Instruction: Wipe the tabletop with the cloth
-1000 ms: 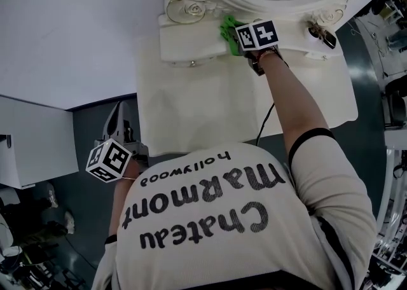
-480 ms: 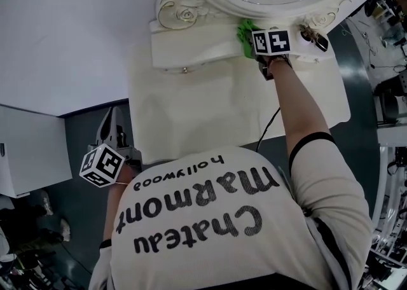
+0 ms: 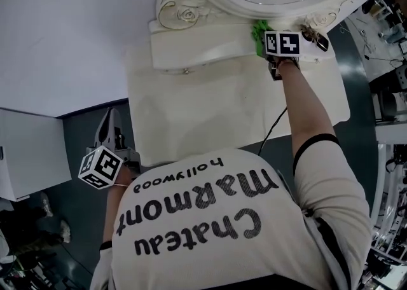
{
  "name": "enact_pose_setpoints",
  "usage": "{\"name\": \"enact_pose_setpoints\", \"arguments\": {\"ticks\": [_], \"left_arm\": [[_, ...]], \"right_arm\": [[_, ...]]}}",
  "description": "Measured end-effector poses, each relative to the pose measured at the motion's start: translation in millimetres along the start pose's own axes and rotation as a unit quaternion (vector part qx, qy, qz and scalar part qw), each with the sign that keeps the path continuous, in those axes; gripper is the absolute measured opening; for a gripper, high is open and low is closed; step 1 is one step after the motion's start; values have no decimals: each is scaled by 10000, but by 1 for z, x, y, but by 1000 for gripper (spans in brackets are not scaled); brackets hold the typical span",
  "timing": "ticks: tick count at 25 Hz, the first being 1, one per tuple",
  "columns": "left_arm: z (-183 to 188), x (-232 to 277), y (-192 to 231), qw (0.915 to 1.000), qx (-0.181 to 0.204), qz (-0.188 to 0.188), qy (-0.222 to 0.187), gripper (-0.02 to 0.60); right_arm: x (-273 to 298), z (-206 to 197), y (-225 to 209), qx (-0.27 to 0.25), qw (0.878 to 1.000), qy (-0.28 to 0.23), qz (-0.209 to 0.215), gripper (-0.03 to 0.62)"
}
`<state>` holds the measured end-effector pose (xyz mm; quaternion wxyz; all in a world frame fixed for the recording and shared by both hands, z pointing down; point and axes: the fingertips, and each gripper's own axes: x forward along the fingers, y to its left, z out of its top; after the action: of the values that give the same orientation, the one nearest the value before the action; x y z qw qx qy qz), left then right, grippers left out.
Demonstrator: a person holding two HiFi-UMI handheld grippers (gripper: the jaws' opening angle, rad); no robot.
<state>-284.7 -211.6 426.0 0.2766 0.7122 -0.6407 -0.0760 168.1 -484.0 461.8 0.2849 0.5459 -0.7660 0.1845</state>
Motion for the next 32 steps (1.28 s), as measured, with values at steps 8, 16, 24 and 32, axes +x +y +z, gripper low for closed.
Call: {"name": "enact_pose_setpoints", "arguments": {"ticks": [8, 16, 24, 32], "left_arm": [[-7, -9, 13, 9999, -54, 98, 32, 8], [-6, -28, 9, 9996, -105, 180, -202, 8], [-14, -69, 32, 9965, -241, 707, -363, 8], [-6, -61, 24, 9968, -212, 666, -396, 8]], "right_arm": [[-21, 28, 59, 53, 9970, -515, 572, 71], [-50, 69, 234, 84, 9550, -983, 2799, 71], [-18, 54, 352, -1769, 9326, -818, 3037, 71], [12, 17, 355, -2663, 9230, -145, 2775, 69]]}}
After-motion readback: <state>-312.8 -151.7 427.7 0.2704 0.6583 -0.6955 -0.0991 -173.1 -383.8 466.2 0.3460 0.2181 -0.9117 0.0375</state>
